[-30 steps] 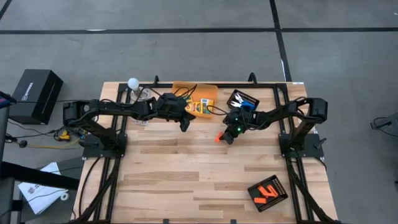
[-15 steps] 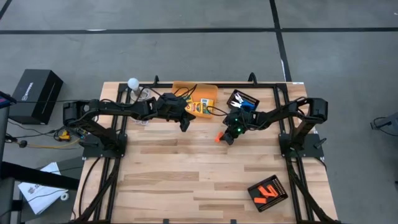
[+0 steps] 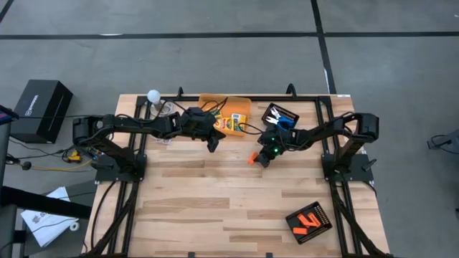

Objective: Pick & Place School Supplies
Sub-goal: Put the orange eraser into the bottom black bin

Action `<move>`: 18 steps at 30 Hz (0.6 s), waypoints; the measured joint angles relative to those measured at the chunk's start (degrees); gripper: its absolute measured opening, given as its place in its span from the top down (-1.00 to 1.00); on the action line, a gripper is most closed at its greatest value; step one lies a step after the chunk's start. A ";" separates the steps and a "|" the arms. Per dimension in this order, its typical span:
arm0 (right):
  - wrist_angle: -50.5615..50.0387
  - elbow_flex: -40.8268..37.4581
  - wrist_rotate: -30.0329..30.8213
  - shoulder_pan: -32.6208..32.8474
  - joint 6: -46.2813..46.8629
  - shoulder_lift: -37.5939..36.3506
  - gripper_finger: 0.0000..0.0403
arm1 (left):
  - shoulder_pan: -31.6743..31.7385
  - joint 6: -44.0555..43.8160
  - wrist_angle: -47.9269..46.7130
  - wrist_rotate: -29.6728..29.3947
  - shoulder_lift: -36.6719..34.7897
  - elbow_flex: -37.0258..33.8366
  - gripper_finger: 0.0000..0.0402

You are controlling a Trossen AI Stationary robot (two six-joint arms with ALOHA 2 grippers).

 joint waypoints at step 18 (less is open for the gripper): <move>1.95 -0.48 1.90 0.37 3.15 0.59 1.00 | -2.06 -1.00 -0.17 0.25 0.00 0.00 1.00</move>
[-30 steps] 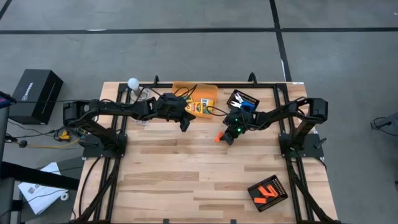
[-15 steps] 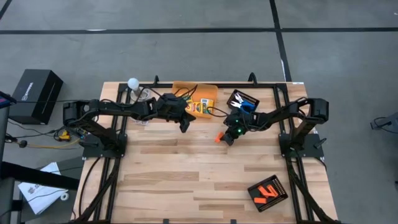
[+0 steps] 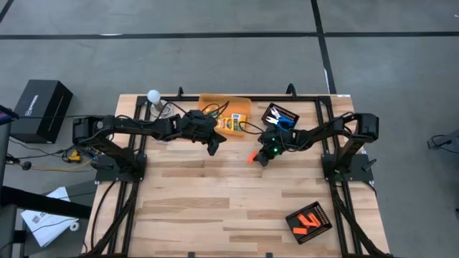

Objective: Pick & Place School Supplies
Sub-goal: Put the orange eraser into the bottom black bin

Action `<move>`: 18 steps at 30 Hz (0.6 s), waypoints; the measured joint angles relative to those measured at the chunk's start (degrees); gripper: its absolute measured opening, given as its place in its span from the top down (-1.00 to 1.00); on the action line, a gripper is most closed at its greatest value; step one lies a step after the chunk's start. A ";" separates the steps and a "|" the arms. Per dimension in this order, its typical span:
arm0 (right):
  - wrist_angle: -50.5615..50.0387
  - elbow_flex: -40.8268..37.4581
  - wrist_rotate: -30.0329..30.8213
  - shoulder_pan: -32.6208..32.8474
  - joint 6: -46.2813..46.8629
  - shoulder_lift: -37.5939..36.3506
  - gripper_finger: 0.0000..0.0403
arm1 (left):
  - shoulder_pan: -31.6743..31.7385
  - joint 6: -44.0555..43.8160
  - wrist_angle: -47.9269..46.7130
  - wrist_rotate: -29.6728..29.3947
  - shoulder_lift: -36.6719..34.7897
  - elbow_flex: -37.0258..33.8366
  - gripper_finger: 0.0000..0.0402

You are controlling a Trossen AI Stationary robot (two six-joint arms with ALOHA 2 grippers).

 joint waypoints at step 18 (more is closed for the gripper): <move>1.92 0.00 -2.62 -0.29 5.94 0.17 1.00 | 0.00 -0.05 -0.07 -0.01 -0.01 0.00 1.00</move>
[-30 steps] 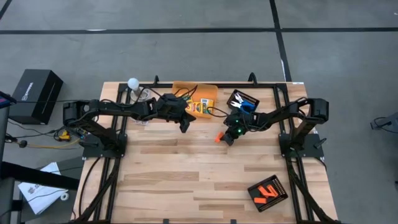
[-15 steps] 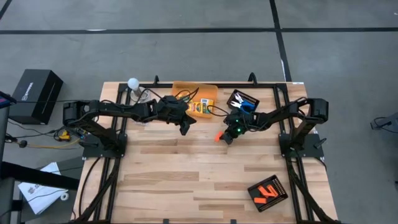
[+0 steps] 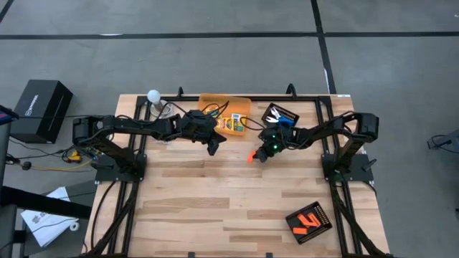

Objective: Pick & Place School Supplies
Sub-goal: Put the orange eraser into the bottom black bin

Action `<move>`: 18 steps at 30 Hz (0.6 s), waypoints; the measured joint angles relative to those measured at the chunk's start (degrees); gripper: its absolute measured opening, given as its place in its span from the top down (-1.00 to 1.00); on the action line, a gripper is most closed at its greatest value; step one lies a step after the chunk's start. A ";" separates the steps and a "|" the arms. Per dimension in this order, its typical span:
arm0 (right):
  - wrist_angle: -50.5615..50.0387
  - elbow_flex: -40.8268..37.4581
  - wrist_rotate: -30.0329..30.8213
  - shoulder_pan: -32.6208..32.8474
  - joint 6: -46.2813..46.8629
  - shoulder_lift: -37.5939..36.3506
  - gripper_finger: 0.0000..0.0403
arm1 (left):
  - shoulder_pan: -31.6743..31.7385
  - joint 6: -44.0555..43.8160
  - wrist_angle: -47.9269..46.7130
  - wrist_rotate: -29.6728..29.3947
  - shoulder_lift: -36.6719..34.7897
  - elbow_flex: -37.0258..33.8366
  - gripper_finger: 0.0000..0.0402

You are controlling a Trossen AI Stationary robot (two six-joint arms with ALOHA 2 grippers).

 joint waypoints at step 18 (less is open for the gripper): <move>0.96 0.00 0.09 0.07 5.16 0.15 1.00 | 0.00 -0.08 -0.02 0.60 -0.01 0.00 1.00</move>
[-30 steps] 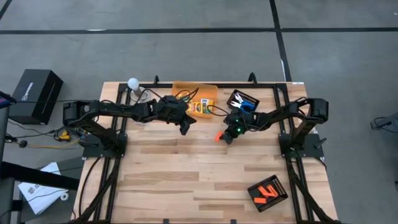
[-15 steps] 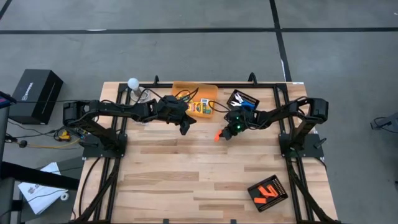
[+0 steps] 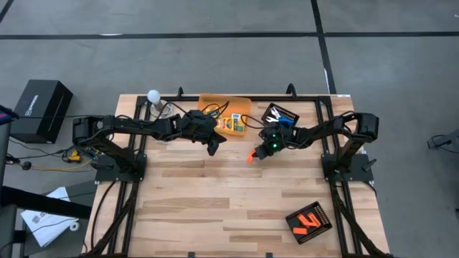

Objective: Pick & Place School Supplies
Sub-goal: Put the orange eraser into the bottom black bin

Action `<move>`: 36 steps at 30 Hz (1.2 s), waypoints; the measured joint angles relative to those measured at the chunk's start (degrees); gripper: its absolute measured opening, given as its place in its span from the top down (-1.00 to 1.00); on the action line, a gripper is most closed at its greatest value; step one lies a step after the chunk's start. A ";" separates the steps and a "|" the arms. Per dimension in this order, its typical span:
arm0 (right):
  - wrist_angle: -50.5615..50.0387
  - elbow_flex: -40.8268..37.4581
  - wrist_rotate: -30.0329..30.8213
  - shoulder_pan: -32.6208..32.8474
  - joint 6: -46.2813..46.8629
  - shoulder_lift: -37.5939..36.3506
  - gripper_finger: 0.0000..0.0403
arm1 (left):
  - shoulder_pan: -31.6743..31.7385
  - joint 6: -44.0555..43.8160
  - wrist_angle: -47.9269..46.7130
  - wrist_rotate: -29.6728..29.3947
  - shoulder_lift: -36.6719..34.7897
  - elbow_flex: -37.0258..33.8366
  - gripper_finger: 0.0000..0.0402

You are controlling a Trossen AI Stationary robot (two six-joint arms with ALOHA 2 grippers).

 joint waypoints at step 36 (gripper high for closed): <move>-3.18 0.00 -2.40 8.59 1.82 -0.39 1.00 | 0.02 -0.96 -0.15 1.97 0.00 0.00 1.00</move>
